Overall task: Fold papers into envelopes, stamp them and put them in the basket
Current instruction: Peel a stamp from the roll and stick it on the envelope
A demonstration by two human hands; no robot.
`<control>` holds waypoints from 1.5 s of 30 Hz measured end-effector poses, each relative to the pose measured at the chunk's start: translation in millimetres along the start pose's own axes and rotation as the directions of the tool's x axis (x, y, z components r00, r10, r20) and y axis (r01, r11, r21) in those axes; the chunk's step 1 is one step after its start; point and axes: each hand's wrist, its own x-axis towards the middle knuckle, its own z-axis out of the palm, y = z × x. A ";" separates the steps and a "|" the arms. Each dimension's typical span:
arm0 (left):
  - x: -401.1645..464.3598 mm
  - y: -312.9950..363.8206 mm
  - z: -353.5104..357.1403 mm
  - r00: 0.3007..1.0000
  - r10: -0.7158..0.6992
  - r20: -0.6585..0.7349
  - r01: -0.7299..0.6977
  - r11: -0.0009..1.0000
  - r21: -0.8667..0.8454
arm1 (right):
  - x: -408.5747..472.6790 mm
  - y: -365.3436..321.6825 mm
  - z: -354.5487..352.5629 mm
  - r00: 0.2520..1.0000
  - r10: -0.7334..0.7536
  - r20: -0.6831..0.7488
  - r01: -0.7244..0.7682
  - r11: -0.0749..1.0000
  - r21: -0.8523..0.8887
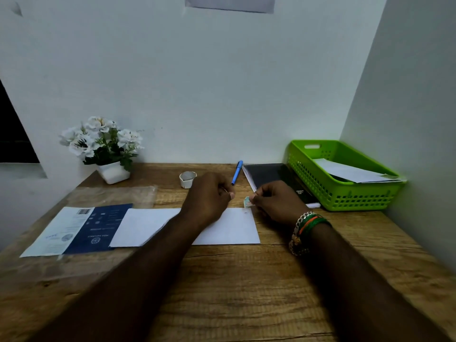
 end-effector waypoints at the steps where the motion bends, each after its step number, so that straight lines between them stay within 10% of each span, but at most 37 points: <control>1: -0.8 -1.0 2.5 1.000 -0.004 0.030 0.004 1.000 0.000 | 0.3 -0.5 0.5 1.000 0.000 -0.008 0.000 1.000 -0.005; 45: -1.1 -8.8 27.8 0.996 -0.015 0.090 0.003 0.992 0.125 | -9.8 -11.7 7.9 1.000 0.021 -0.007 -0.022 0.989 -0.143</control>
